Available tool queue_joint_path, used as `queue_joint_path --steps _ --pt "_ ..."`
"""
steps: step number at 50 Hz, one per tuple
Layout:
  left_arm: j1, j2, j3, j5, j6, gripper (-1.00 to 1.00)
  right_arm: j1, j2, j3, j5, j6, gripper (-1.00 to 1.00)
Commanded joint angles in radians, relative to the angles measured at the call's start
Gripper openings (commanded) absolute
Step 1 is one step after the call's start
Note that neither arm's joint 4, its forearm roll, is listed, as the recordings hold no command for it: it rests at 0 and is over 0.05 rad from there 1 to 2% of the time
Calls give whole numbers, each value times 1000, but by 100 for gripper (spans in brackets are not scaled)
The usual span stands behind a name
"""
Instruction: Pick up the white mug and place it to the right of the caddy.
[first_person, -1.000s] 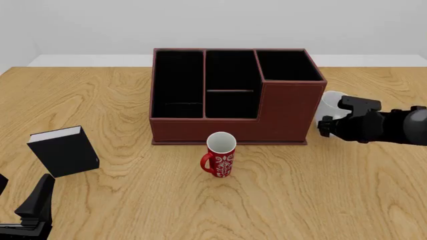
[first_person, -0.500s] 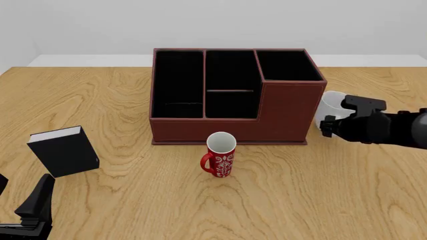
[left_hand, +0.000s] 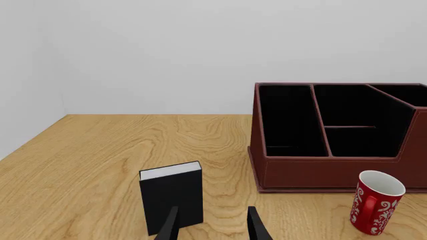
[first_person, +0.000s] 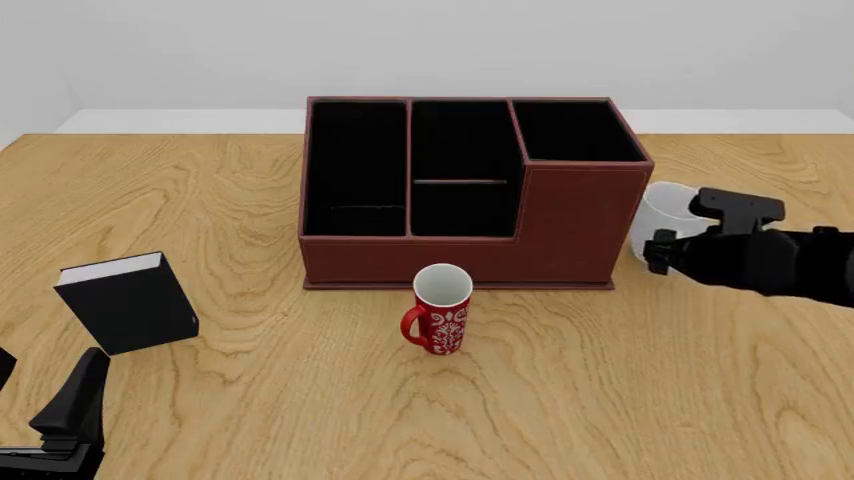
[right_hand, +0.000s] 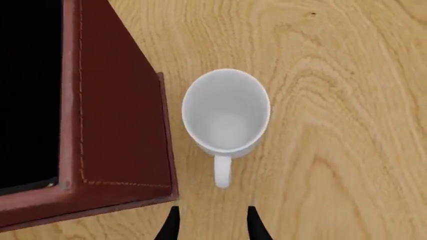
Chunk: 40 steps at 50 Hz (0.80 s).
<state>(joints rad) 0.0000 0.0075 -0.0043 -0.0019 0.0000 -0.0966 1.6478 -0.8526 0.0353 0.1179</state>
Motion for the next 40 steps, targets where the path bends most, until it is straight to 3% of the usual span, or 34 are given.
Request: queue_joint_path --steps 1,40 --pt "0 0 0 0 0 100 6 -47 34 -4 7 100" --pt "0 0 0 0 0 100 17 -166 75 27 2 100"
